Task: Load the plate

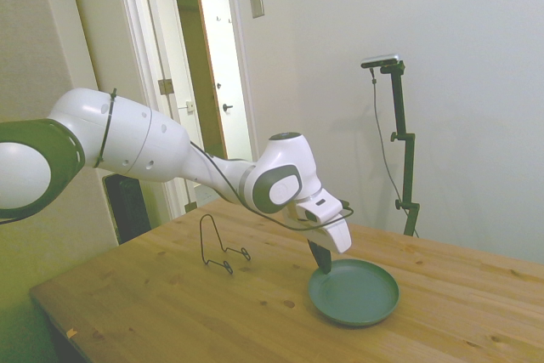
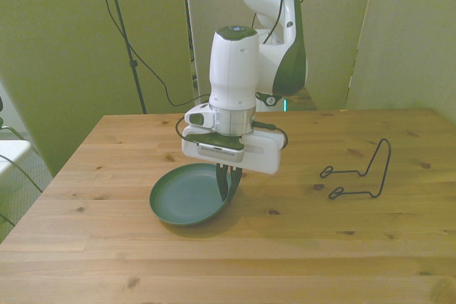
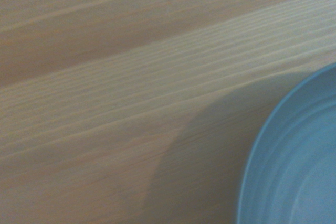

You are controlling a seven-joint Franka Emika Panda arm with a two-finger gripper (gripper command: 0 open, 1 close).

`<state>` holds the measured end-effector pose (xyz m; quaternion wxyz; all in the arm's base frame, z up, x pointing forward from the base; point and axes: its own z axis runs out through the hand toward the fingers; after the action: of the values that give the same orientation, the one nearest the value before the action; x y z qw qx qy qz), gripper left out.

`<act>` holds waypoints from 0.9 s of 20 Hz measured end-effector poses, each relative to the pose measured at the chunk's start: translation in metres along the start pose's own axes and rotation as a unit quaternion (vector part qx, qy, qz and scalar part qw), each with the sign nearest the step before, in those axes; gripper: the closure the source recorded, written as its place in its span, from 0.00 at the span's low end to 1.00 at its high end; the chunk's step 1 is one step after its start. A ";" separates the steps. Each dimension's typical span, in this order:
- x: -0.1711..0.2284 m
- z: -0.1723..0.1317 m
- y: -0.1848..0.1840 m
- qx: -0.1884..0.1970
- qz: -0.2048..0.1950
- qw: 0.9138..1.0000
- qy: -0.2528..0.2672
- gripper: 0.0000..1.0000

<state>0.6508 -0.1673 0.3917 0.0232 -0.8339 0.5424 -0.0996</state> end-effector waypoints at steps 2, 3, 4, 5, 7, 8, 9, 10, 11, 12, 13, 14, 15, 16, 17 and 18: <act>-0.002 -0.019 -0.005 0.009 0.006 1.000 -0.019 1.00; -0.003 -0.028 -0.007 0.014 0.008 1.000 -0.026 1.00; -0.005 -0.037 -0.009 0.019 0.012 0.999 -0.033 1.00; -0.008 -0.045 -0.010 0.026 0.015 0.999 -0.041 1.00; -0.014 -0.064 -0.015 0.037 0.018 0.998 -0.056 1.00; -0.017 -0.073 -0.017 0.041 0.018 0.997 -0.063 1.00; -0.021 -0.082 -0.019 0.045 0.018 0.996 -0.072 1.00; -0.024 -0.091 -0.021 0.049 0.018 0.995 -0.082 1.00; -0.028 -0.100 -0.024 0.053 0.018 0.994 -0.093 1.00; -0.032 -0.109 -0.027 0.057 0.018 0.993 -0.105 1.00; -0.036 -0.116 -0.031 0.061 0.018 0.991 -0.116 1.00; -0.040 -0.123 -0.035 0.065 0.017 0.990 -0.128 1.00; -0.045 -0.130 -0.038 0.068 0.017 0.987 -0.141 1.00; -0.052 -0.135 -0.042 0.070 0.017 0.985 -0.157 1.00; -0.058 -0.141 -0.047 0.073 0.017 0.983 -0.169 1.00; -0.065 -0.146 -0.051 0.075 0.018 0.981 -0.179 1.00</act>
<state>0.6433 -0.0771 0.5327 0.1843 -0.8241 0.5354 0.0118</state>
